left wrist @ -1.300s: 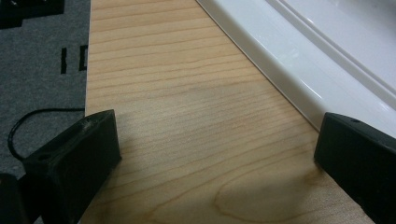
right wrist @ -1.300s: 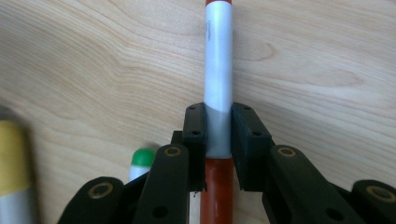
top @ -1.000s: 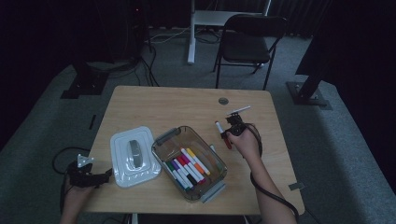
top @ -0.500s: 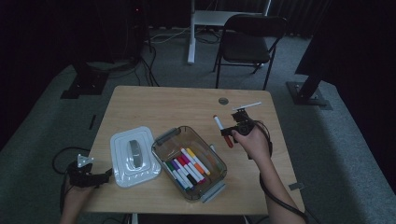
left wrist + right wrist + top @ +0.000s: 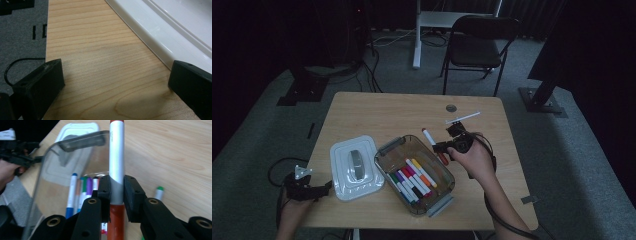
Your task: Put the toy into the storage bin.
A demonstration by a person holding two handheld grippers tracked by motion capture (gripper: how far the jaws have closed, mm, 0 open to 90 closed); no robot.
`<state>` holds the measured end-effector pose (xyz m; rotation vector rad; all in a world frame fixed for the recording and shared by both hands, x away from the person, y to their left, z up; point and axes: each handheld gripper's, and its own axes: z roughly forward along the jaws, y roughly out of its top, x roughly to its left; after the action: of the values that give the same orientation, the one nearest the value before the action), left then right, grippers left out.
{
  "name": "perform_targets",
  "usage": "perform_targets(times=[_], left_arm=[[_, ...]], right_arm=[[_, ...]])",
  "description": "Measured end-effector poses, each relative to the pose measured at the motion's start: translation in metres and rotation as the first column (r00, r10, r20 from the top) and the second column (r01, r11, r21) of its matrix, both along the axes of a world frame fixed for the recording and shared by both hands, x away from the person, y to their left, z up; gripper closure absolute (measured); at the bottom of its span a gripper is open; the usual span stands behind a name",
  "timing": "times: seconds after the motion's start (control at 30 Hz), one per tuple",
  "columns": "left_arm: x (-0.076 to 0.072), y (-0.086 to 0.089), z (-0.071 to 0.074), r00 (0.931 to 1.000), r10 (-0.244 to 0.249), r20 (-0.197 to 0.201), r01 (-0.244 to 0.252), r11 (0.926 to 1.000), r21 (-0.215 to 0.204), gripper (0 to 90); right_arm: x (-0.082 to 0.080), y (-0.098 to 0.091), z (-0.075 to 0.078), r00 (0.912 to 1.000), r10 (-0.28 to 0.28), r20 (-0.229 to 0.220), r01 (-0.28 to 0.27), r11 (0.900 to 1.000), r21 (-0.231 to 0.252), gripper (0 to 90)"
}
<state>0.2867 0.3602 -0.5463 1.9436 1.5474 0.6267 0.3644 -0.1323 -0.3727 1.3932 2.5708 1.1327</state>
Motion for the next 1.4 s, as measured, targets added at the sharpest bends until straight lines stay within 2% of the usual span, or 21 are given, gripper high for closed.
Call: perform_targets(times=[0.23,0.4,0.47,0.5,0.63,0.73,0.93,1.2,1.23,1.4], left_arm=[[0.0,0.0,0.0,1.0,-0.001,-0.001,0.001,1.0,0.0,0.7],[0.0,0.0,0.0,1.0,-0.001,-0.001,0.001,1.0,0.0,0.7],[0.0,0.0,0.0,1.0,0.0,-0.001,0.0,1.0,0.0,0.7],[0.0,0.0,0.0,1.0,0.0,-0.001,0.0,1.0,0.0,0.7],[0.0,0.0,0.0,1.0,0.0,0.0,0.0,1.0,0.0,0.7],[0.0,0.0,0.0,1.0,0.0,0.0,0.0,1.0,0.0,0.7],[0.0,0.0,0.0,1.0,0.0,0.0,0.0,1.0,0.0,0.7],[0.0,0.0,0.0,1.0,0.0,0.0,0.0,1.0,0.0,0.7],[0.0,0.0,0.0,1.0,0.0,0.0,0.0,1.0,0.0,0.7],[0.0,0.0,0.0,1.0,0.0,0.0,0.0,1.0,0.0,0.7]], right_arm=[[-0.011,0.022,-0.002,0.998,0.063,-0.007,-0.063,0.9978,0.023,76.4],[-0.017,0.041,-0.01,0.992,0.119,-0.043,-0.118,0.9929,0.018,76.4],[-0.017,0.05,-0.014,0.9891,0.136,-0.056,-0.137,0.9906,-0.008,76.4],[-0.018,0.052,-0.016,0.9887,0.14,-0.055,-0.139,0.9902,0.005,76.4],[-0.019,0.066,-0.025,0.9823,0.17,-0.079,-0.172,0.9849,-0.02,76.4],[-0.019,0.072,-0.031,0.9815,0.17,-0.087,-0.174,0.9843,-0.032,76.4],[-0.022,0.086,-0.042,0.972,0.202,-0.12,-0.209,0.977,-0.045,76.4],[-0.028,0.105,-0.058,0.9546,0.246,-0.168,-0.264,0.9602,-0.092,76.4],[-0.028,0.105,-0.058,0.9546,0.246,-0.168,-0.264,0.9602,-0.092,76.4],[-0.031,0.114,-0.065,0.9389,0.272,-0.211,-0.297,0.9494,-0.1,76.3]])
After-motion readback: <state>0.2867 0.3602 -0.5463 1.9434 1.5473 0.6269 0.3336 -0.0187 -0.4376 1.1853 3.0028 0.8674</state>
